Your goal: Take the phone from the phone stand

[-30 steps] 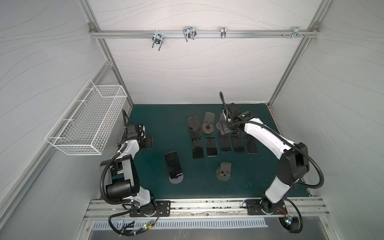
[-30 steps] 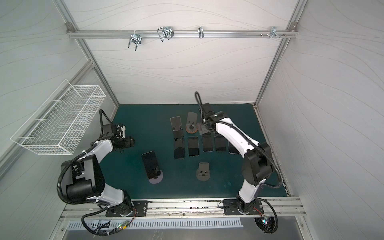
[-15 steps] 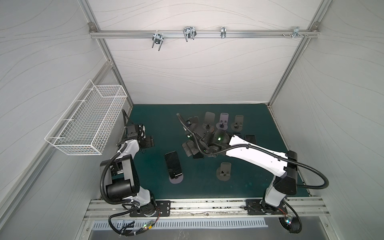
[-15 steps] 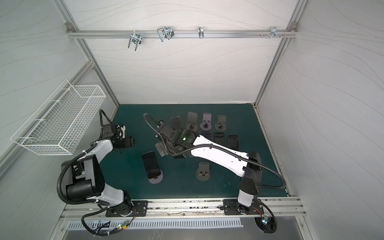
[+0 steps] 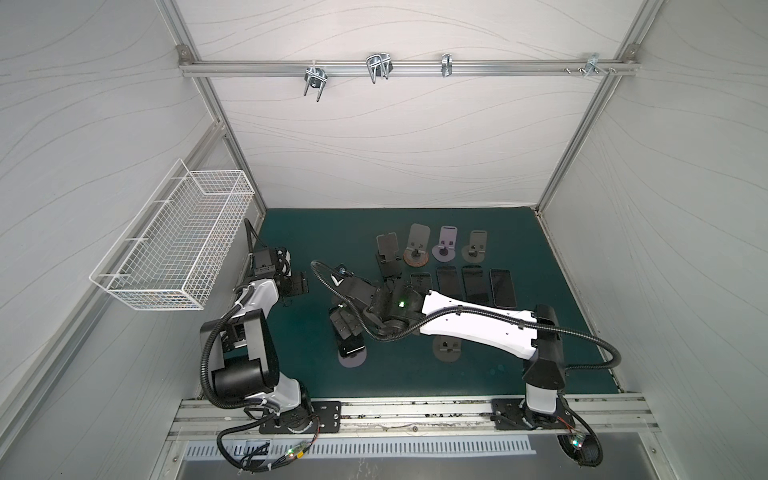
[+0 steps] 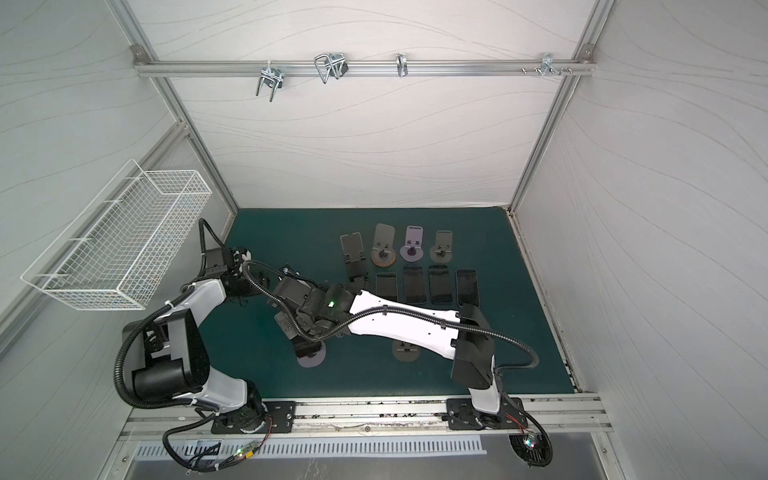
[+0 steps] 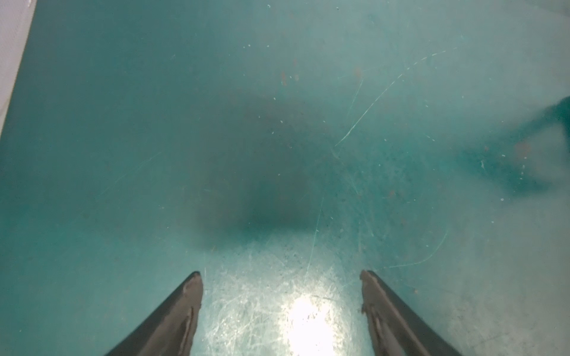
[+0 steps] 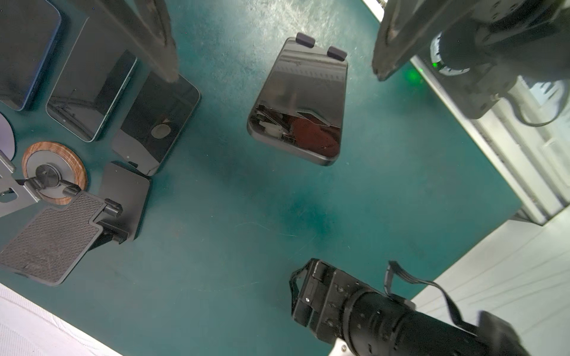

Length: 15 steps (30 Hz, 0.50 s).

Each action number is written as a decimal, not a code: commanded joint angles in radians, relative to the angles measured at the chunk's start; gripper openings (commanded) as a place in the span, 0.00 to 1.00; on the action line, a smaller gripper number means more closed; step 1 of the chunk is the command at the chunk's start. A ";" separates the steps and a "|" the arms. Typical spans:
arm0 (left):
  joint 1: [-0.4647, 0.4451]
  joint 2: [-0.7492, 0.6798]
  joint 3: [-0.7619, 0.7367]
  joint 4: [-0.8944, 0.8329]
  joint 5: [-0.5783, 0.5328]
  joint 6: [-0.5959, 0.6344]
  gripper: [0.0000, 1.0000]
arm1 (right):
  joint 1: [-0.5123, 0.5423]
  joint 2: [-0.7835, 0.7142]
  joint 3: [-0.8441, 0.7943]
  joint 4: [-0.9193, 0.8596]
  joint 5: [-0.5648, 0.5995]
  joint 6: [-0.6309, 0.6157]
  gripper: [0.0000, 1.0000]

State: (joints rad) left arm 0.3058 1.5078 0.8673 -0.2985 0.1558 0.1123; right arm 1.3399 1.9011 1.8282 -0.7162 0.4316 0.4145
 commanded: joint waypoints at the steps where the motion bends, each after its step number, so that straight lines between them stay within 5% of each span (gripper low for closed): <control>1: 0.006 -0.028 0.013 0.002 0.025 0.025 0.82 | -0.007 -0.013 0.029 0.016 0.032 -0.019 0.99; 7: 0.006 -0.103 0.130 -0.192 0.124 0.087 0.84 | -0.055 -0.131 -0.104 0.056 -0.015 0.003 0.99; 15: 0.006 -0.167 0.253 -0.397 0.214 0.170 0.86 | -0.161 -0.375 -0.343 -0.126 0.057 0.207 0.99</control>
State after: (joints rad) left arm 0.3061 1.3502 1.0721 -0.5846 0.3069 0.2264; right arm 1.2274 1.6245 1.5398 -0.7280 0.4515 0.5098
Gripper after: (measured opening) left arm 0.864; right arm 0.992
